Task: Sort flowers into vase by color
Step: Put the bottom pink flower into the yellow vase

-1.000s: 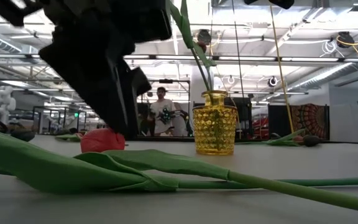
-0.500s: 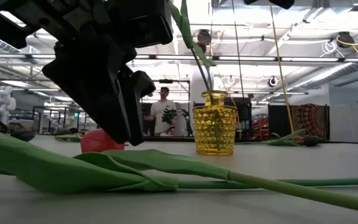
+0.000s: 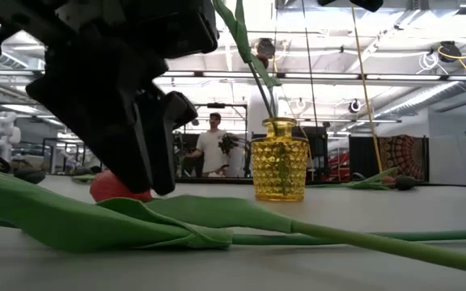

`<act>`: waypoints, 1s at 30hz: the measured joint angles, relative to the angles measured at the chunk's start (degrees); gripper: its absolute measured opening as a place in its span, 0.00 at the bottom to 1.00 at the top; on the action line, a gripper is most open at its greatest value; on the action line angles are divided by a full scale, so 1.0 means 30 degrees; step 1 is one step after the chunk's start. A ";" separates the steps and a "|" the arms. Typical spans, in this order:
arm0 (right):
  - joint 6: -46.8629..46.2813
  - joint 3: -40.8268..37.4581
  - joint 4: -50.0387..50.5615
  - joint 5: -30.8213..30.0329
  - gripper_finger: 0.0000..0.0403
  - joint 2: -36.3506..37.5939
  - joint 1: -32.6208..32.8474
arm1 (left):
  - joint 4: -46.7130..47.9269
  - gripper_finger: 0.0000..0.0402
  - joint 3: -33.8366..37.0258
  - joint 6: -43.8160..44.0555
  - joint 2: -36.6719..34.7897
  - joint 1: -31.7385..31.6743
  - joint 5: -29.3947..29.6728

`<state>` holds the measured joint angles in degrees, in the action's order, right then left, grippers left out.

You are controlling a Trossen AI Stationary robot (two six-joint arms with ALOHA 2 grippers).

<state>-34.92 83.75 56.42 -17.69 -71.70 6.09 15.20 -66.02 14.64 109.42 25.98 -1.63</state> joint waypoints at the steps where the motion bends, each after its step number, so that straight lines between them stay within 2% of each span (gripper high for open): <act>1: -0.0001 0.0005 0.0000 0.0000 0.00 0.0000 0.0000 | 0.0046 0.34 -0.0001 -0.0002 0.0120 0.0000 0.0002; 21: -0.0029 -0.0001 0.0000 0.0001 0.00 0.0000 0.0007 | 0.0034 0.34 -0.0001 0.1018 0.0644 -0.0007 -0.0299; 24: -0.0008 0.0002 0.0000 0.0004 0.00 0.0000 0.0007 | 0.0067 0.29 -0.0001 0.1045 0.0644 -0.0007 -0.0306; 30: 0.0003 -0.0001 0.0000 0.0000 0.00 0.0000 0.0007 | 0.0149 0.08 -0.0001 0.1846 0.0644 -0.0017 -0.1097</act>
<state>-34.91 83.74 56.42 -17.69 -71.70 6.11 15.65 -66.02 20.17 111.35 25.93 -4.92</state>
